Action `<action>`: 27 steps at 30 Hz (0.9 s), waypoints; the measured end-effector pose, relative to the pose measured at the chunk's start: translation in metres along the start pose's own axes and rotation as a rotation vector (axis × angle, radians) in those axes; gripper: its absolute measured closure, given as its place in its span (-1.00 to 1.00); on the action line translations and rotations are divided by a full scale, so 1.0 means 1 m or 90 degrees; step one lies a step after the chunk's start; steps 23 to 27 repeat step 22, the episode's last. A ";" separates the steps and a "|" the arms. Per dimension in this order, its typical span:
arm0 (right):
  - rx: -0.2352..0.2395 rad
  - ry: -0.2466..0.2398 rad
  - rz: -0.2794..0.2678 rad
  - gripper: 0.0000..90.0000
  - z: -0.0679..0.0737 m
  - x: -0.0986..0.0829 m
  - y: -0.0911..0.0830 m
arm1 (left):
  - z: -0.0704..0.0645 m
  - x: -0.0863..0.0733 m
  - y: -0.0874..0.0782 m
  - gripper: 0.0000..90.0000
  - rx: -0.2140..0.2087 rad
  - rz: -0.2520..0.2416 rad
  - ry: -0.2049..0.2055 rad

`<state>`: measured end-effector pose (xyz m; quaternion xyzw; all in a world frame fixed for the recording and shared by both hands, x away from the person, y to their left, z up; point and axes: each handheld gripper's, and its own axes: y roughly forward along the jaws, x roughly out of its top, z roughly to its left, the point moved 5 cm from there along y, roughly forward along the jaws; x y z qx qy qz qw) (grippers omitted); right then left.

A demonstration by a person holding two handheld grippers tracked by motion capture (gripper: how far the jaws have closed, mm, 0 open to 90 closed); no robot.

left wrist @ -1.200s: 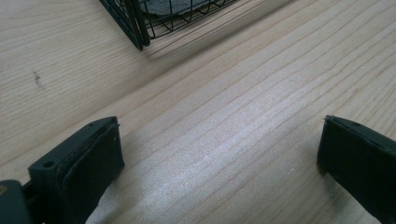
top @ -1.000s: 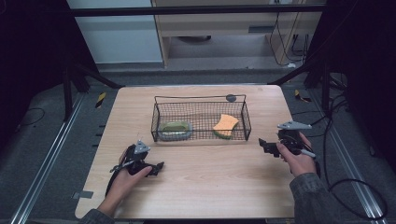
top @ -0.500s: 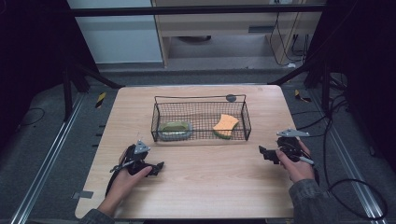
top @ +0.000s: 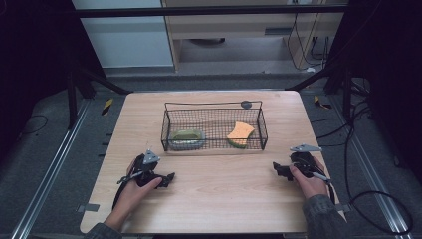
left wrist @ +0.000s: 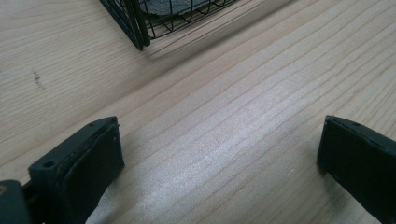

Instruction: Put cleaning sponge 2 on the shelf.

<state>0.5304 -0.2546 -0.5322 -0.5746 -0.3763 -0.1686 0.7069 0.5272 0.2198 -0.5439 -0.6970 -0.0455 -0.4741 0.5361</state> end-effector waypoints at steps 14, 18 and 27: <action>-0.037 0.023 -0.022 -0.85 -0.001 -0.004 0.014 | 0.000 0.000 0.000 -1.00 0.000 0.000 -0.001; -0.057 0.000 -0.007 -0.89 0.004 -0.004 0.017 | 0.000 0.000 0.000 -1.00 0.000 0.000 -0.001; -0.057 -0.002 -0.007 -0.89 0.004 -0.003 0.017 | 0.000 0.000 0.000 -1.00 0.000 0.000 -0.001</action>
